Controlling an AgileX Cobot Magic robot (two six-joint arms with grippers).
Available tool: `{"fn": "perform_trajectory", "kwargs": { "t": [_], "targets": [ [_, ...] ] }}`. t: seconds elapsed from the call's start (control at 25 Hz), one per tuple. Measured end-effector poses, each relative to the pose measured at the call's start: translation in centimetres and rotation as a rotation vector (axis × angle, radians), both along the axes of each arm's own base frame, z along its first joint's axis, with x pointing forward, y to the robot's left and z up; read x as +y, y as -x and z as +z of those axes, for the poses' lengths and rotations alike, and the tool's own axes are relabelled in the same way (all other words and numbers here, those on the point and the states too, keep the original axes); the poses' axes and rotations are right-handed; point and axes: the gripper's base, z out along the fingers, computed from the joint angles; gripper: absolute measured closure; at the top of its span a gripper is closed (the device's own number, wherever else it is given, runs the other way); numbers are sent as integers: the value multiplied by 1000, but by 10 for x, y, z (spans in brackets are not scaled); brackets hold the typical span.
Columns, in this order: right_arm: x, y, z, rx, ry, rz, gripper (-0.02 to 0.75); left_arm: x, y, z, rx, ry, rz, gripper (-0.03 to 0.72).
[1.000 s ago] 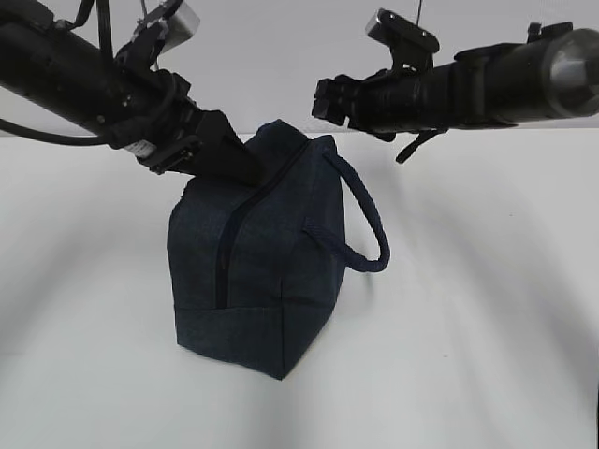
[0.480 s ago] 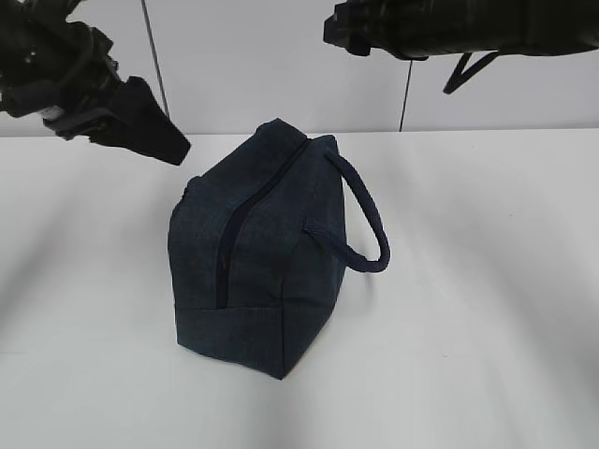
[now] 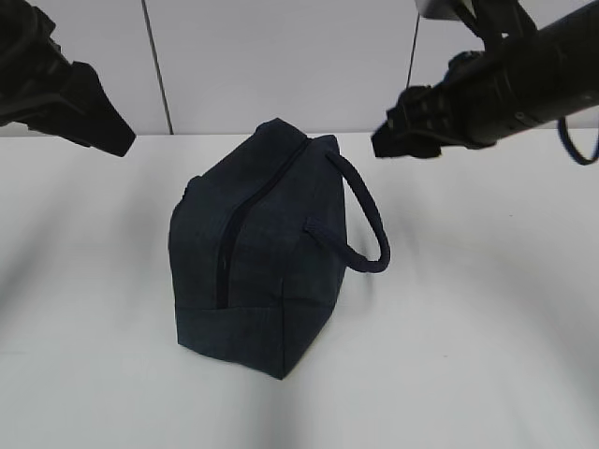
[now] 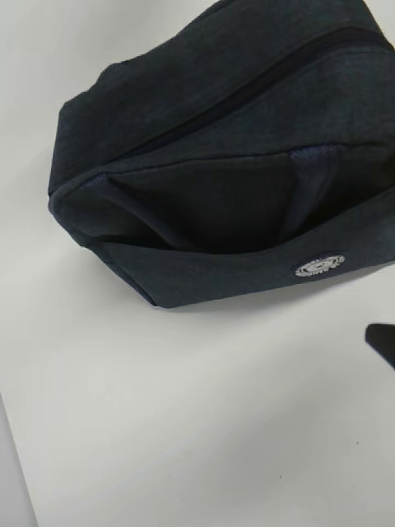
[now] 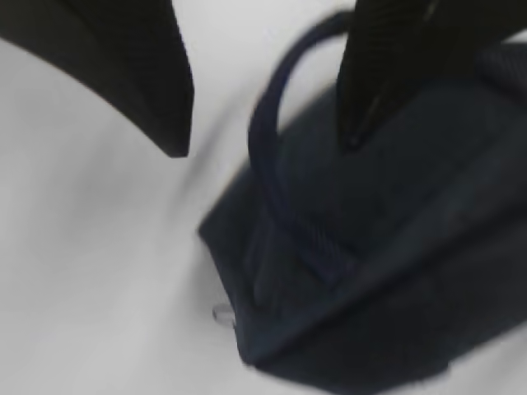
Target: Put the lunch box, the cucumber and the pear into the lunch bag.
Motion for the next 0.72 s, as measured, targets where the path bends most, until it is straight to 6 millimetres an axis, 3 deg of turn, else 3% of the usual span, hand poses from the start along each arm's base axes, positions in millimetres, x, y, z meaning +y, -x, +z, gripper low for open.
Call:
{"fn": "perform_trajectory", "kwargs": {
  "t": [0.12, 0.28, 0.48, 0.72],
  "targets": [
    [-19, 23, 0, 168, 178, -67, 307, 2, 7, 0, -2, 1, 6, 405],
    [-45, 55, 15, 180, 316, -201, 315, 9, 31, -16, 27, -5, 34, 423],
    [-64, 107, 39, 89, 310, -260, 342, 23, 78, -27, 29, 4, 106, 426],
    [-82, 171, 38, 74, 302, -281, 347, 45, 142, -8, -114, 24, 188, 430]
  ]
}}
